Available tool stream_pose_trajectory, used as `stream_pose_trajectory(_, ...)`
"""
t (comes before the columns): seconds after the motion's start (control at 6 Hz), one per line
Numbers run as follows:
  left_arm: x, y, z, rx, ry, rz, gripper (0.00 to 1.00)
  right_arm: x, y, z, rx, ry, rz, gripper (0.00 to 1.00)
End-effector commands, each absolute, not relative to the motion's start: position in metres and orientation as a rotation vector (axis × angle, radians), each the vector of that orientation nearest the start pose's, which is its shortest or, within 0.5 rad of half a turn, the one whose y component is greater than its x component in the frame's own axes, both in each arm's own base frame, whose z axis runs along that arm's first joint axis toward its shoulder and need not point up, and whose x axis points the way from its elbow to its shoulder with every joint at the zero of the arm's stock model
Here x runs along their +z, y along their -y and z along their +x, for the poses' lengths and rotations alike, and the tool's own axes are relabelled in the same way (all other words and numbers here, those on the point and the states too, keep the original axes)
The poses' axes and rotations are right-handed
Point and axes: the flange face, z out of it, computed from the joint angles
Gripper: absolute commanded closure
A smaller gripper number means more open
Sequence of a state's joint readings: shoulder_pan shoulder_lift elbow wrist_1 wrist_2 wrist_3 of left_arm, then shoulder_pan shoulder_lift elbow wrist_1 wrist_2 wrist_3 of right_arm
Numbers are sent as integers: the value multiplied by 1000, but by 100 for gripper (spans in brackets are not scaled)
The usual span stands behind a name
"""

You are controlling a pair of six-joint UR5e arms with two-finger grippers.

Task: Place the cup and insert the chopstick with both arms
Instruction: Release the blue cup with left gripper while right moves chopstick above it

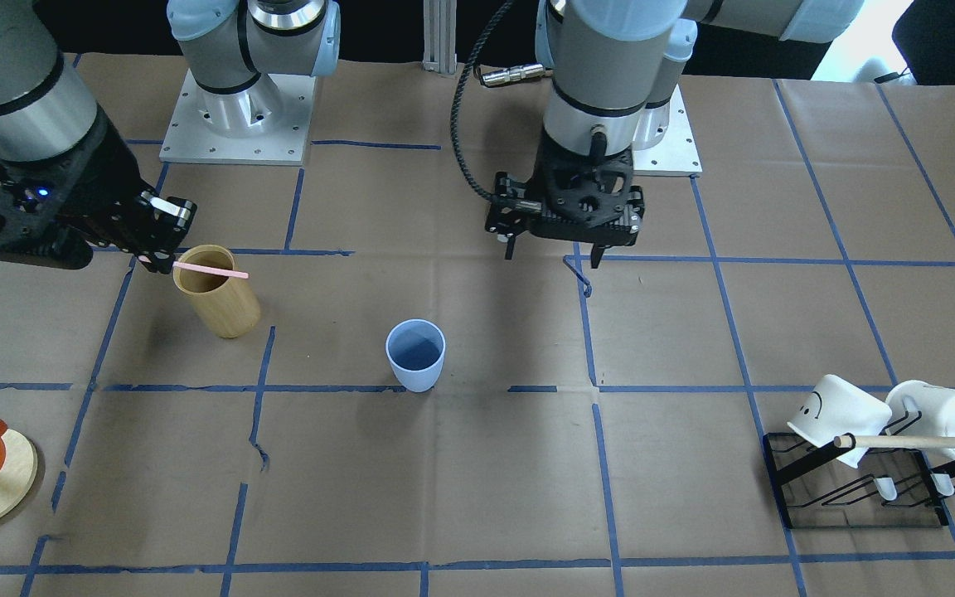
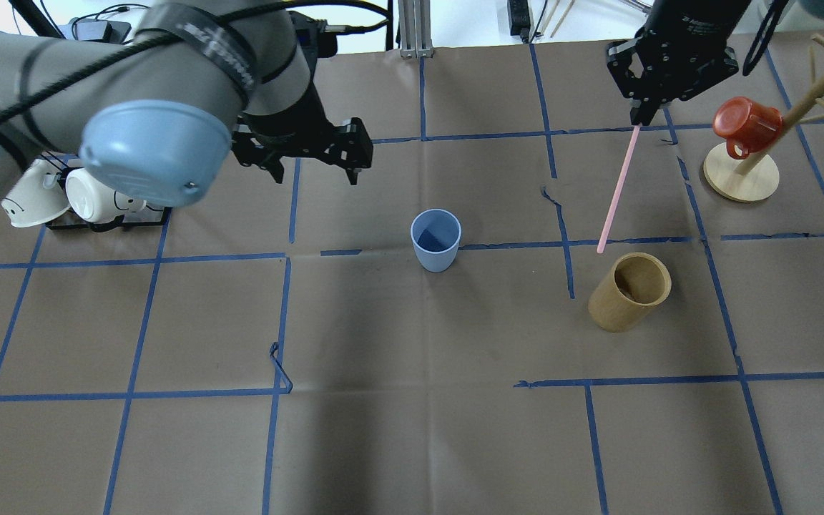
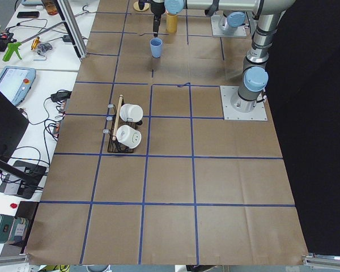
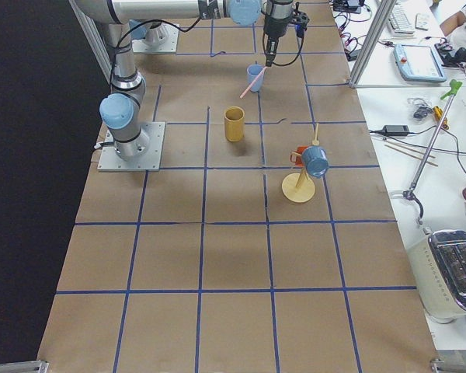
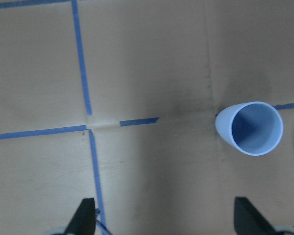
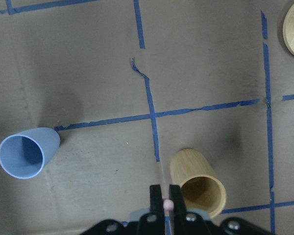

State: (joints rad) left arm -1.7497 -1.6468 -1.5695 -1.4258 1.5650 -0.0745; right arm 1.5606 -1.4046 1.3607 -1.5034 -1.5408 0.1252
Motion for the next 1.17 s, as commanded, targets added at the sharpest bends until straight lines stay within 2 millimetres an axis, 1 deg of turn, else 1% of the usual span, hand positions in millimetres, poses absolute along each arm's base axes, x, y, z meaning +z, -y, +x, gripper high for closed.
stream_pose_trajectory(0.0,513,477,-187,-77,-3142,174,2,486,568,195,-11,-3036,301,95)
stream_pose_trajectory(0.17,511,478,-187,-72,-3139,193,2,484,573,231,-27,-3029,324,95)
stream_pose_trajectory(0.33,511,479,-187,-72,-3139,190,2,489,586,263,-51,-3016,365,95)
stream_pose_trajectory(0.5,510,476,-187,-70,-3136,190,2,488,592,300,-65,-3014,369,95)
stream_pose_trajectory(0.67,510,476,-187,-70,-3137,188,2,484,590,324,-64,-3016,367,95)
stream_pose_trajectory(0.83,510,476,-187,-70,-3136,188,2,479,590,326,-52,-3026,360,95)
stream_pose_trajectory(1.0,511,475,-187,-72,-3136,190,2,461,591,324,-10,-3047,348,95)
